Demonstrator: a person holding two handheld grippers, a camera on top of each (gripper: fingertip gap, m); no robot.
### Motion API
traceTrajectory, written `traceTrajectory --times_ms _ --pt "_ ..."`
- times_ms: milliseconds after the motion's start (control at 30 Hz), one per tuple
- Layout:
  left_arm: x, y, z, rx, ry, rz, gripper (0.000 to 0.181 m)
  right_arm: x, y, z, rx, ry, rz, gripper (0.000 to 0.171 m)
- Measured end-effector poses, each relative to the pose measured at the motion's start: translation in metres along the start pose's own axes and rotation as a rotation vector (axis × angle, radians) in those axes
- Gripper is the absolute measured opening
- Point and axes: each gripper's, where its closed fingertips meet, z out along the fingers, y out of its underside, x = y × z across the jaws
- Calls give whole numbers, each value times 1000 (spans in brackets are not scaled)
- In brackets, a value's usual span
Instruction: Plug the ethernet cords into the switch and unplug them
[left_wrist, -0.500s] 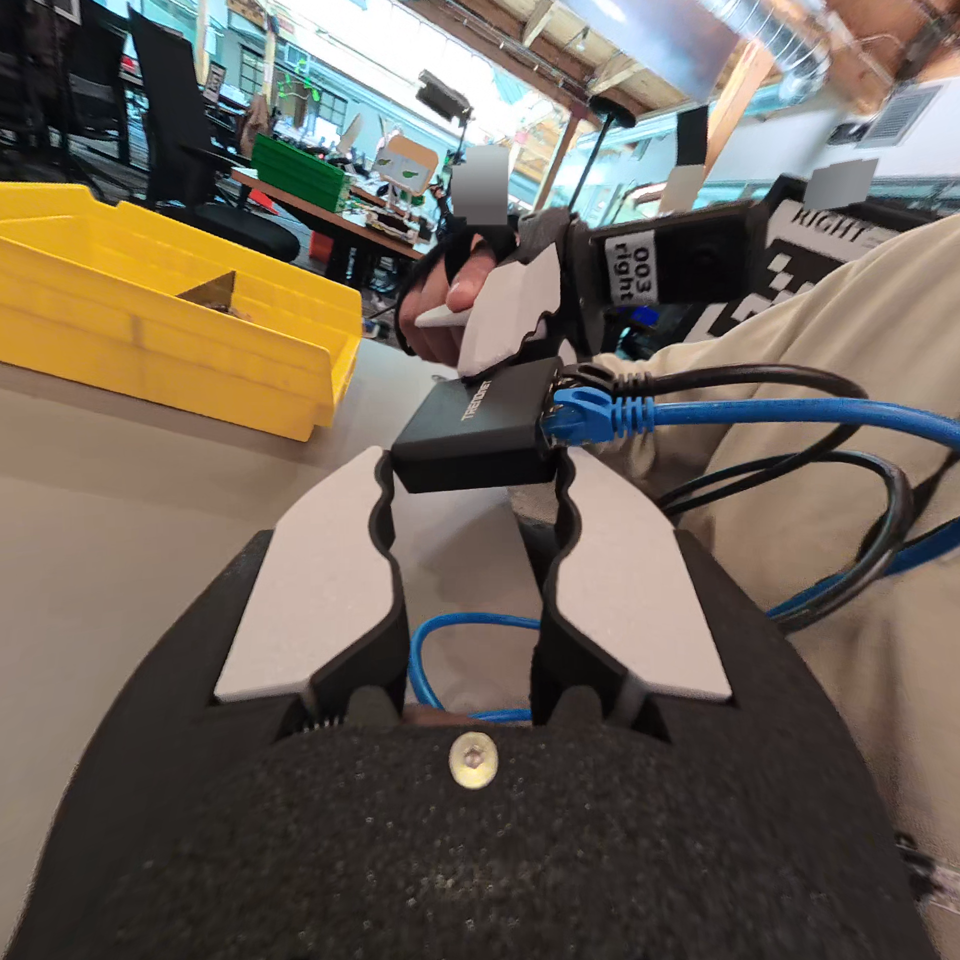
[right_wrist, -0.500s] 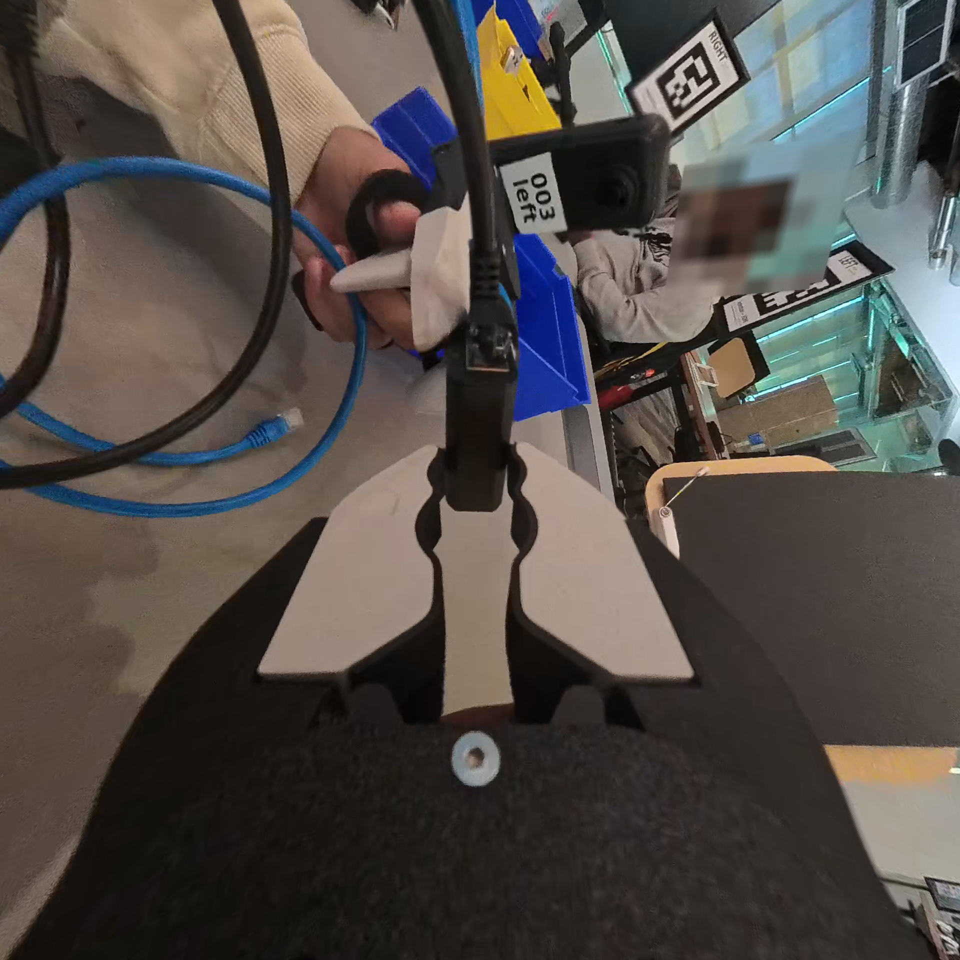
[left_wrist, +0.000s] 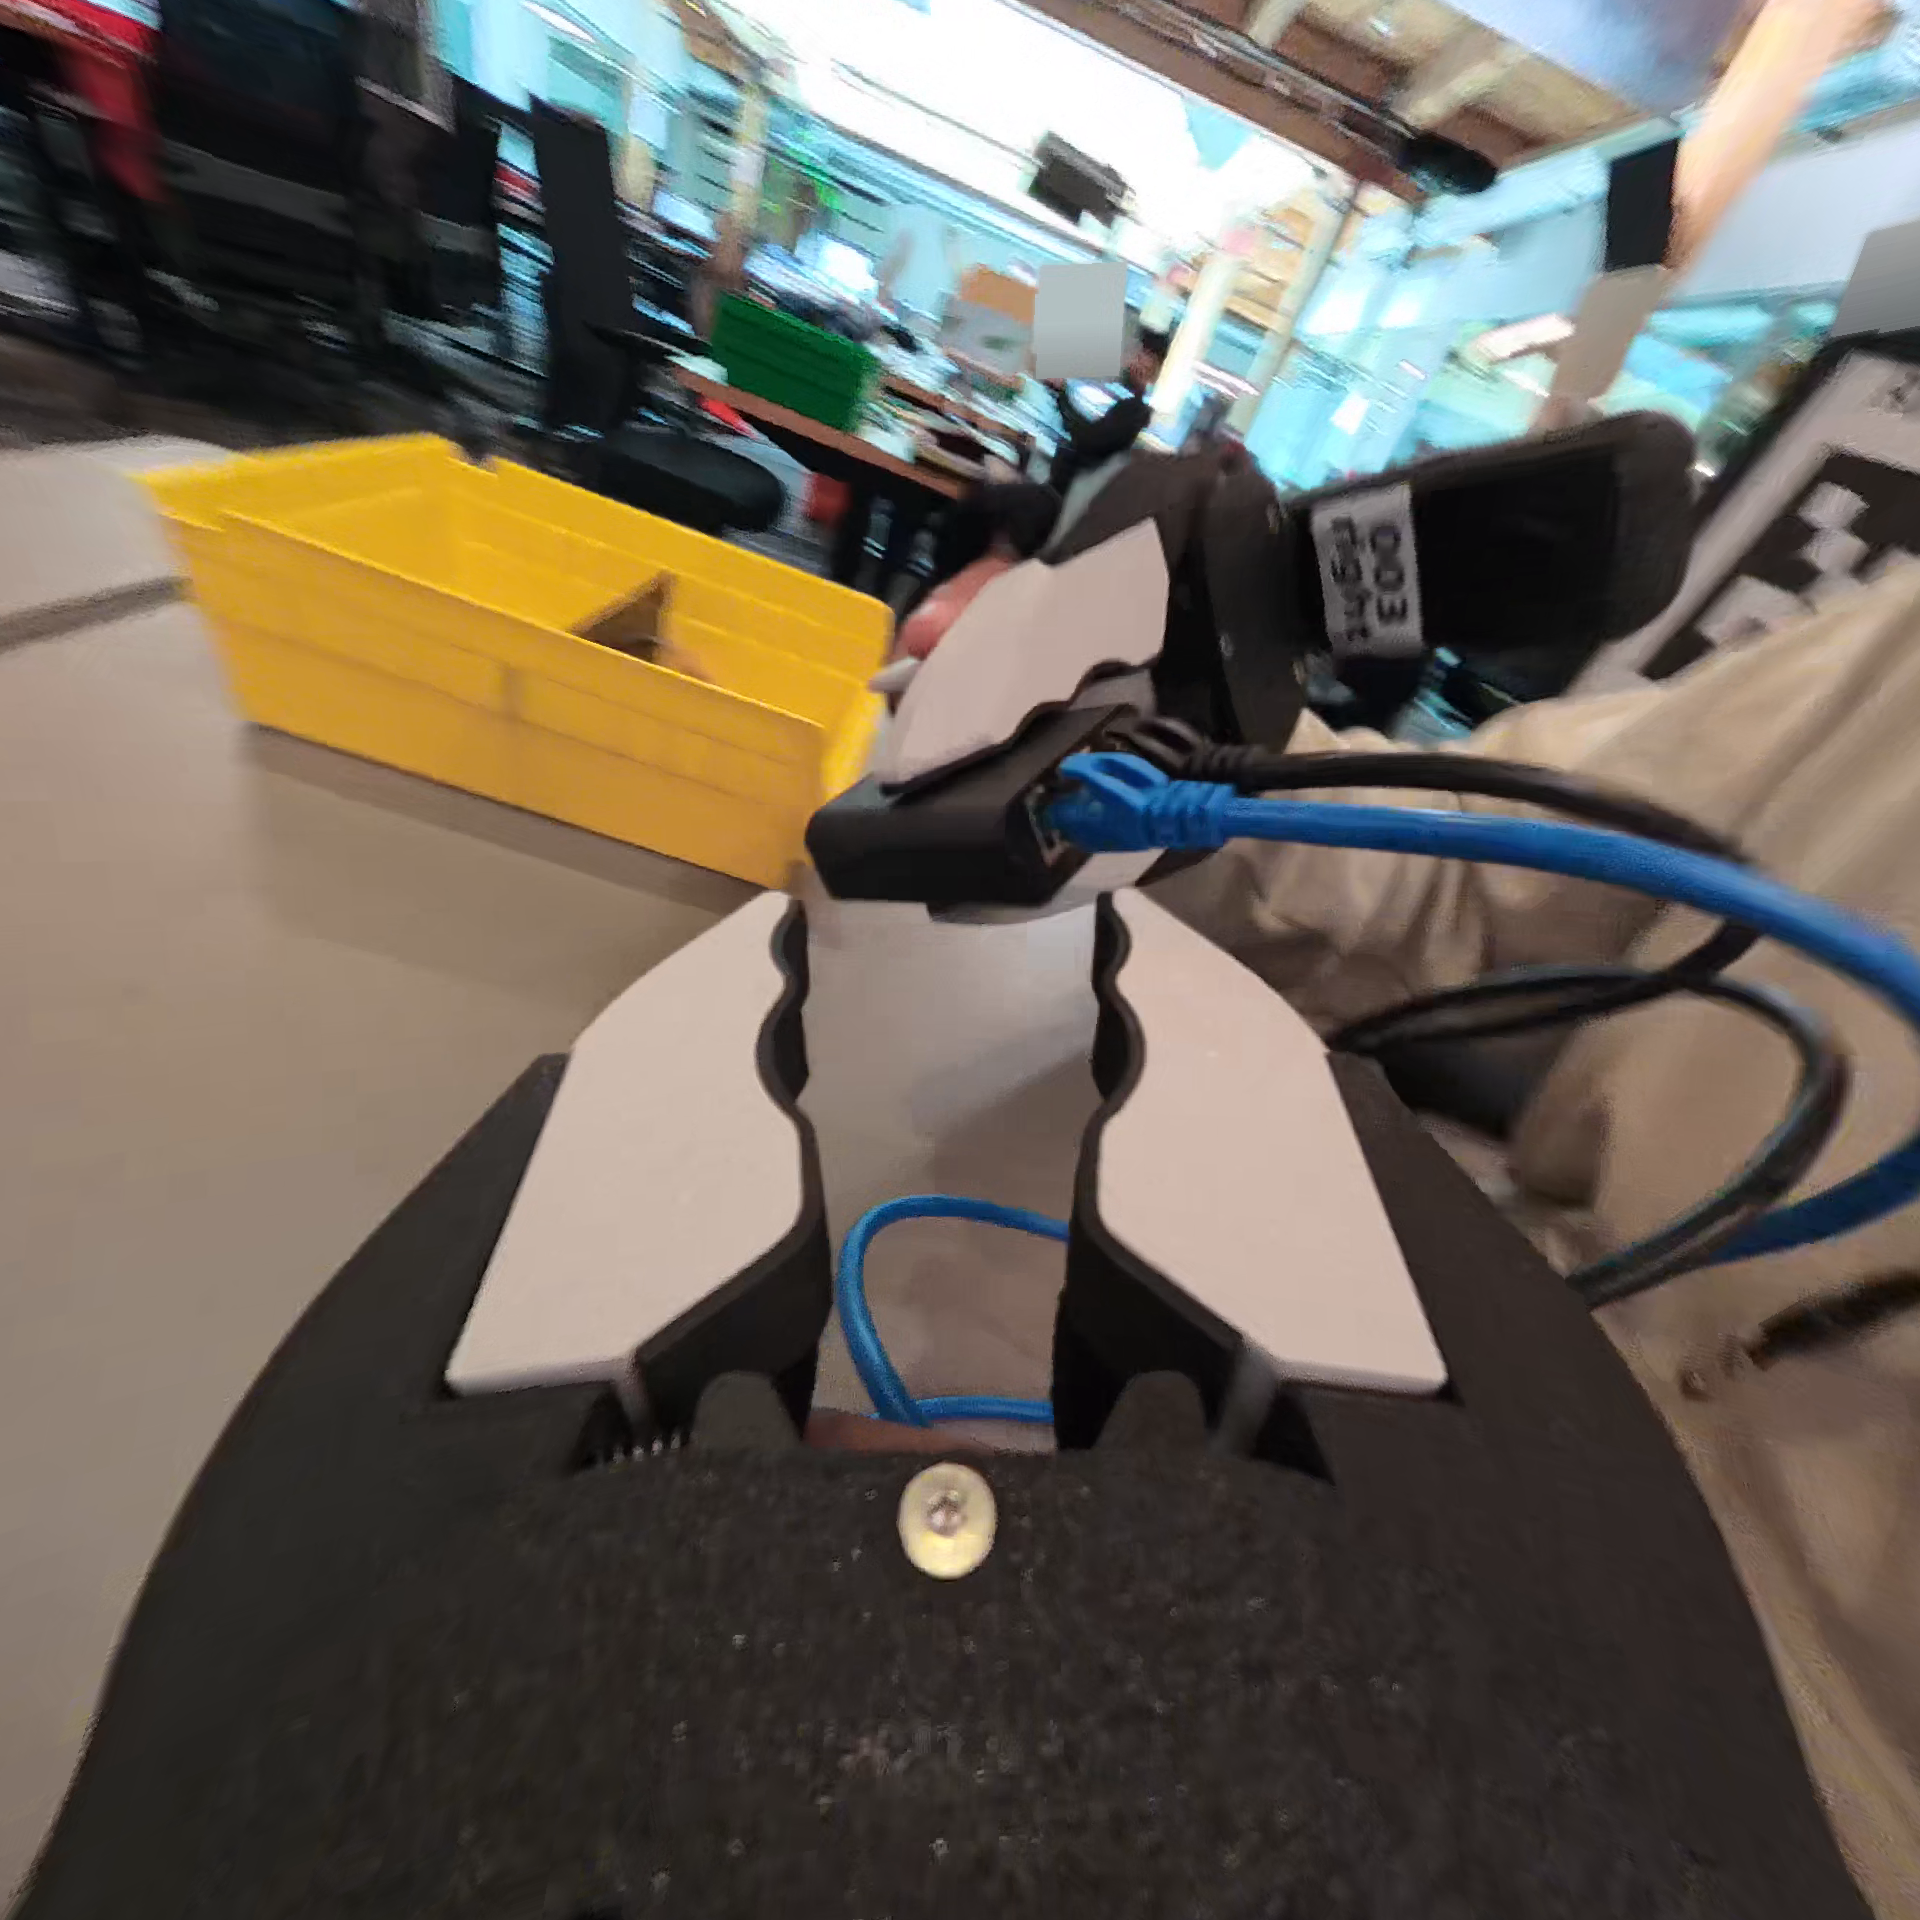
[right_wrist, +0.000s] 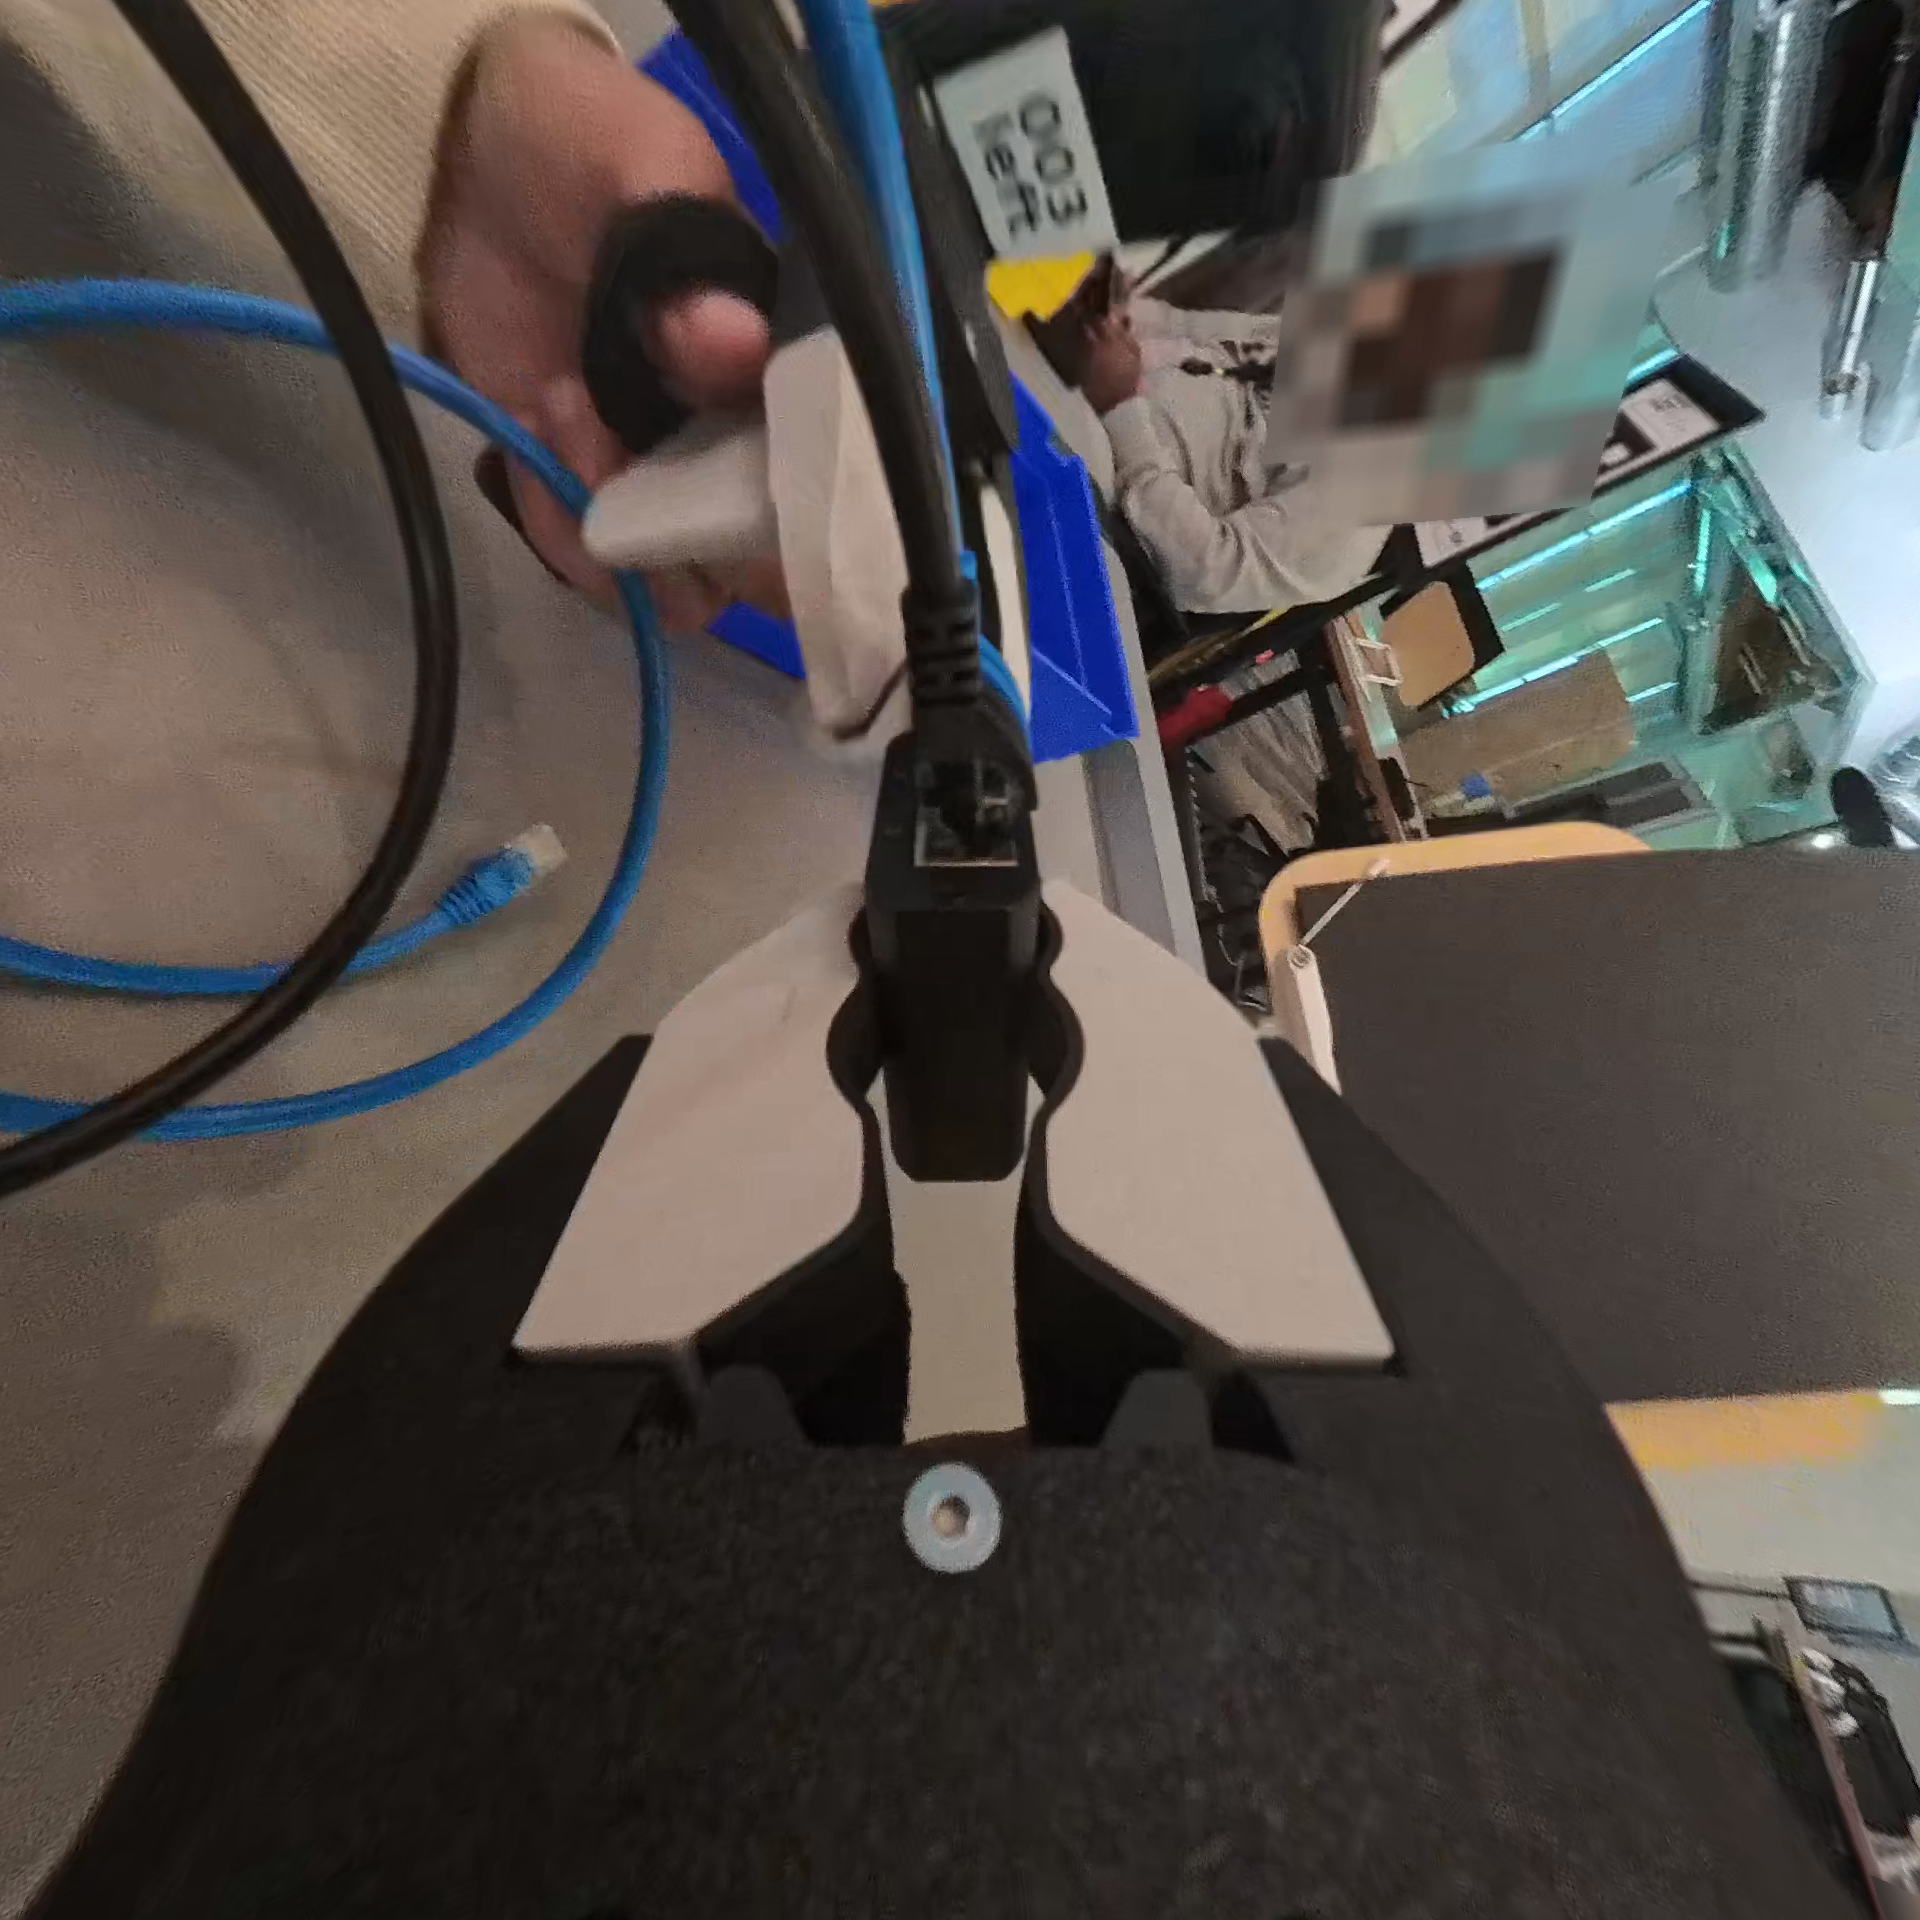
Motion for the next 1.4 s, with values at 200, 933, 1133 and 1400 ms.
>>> traceTrajectory --times_ms 200,933,1133,1400 --pt "10 -47 -71 117 -311 126 42 20 40 38 -63 227 -56 25" --pt "-18 31 -41 -505 -703 367 31 -35 57 77 15 271 -96 25" --pt "-9 22 -39 -489 -656 391 31 -37 48 73 -11 277 -164 25" --pt "-15 55 -20 -755 -701 565 33 -34 48 72 -66 290 -196 25"
